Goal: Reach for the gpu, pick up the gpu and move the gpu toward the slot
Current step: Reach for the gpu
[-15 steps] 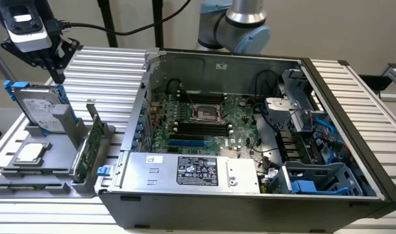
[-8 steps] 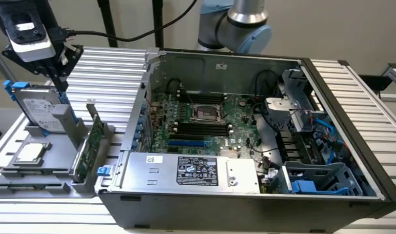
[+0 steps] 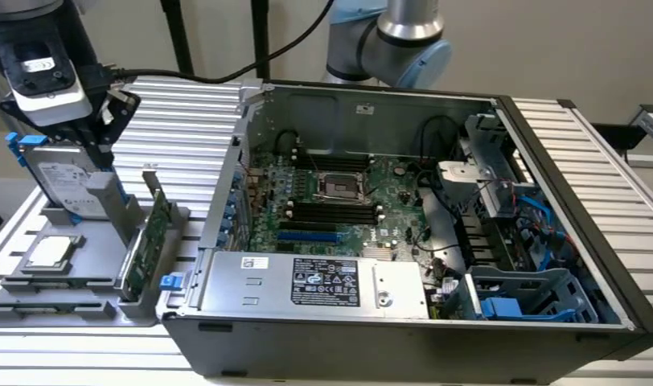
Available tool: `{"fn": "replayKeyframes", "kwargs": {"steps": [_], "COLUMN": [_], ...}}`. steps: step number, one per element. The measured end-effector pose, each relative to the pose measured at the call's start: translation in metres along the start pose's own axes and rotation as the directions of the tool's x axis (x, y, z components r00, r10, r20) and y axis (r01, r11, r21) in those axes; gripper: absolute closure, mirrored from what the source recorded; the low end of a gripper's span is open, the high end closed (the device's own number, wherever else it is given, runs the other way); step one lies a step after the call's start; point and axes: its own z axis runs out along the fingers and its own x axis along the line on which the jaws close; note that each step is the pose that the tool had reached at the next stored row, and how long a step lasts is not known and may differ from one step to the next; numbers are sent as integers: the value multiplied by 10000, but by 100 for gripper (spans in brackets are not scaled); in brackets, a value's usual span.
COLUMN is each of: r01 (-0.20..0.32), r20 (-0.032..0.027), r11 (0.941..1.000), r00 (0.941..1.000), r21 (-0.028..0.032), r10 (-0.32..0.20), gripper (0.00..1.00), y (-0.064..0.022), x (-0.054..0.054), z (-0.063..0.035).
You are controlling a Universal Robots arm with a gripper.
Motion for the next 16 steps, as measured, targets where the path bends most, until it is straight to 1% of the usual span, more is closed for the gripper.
{"fn": "replayKeyframes", "kwargs": {"steps": [7,9,12,16], "r01": [1,0,1,-1], "r20": [0,1,1,1], "r11": [10000,10000,10000,10000], "r00": [10000,10000,10000,10000], "r21": [1,0,2,2], "r10": [-1,0,-1,1], "gripper": [89,89,89,89], "y": [-252,-309,-334,-334], "x": [-79,-112,-160,-164], "z": [18,27,40,41]}}
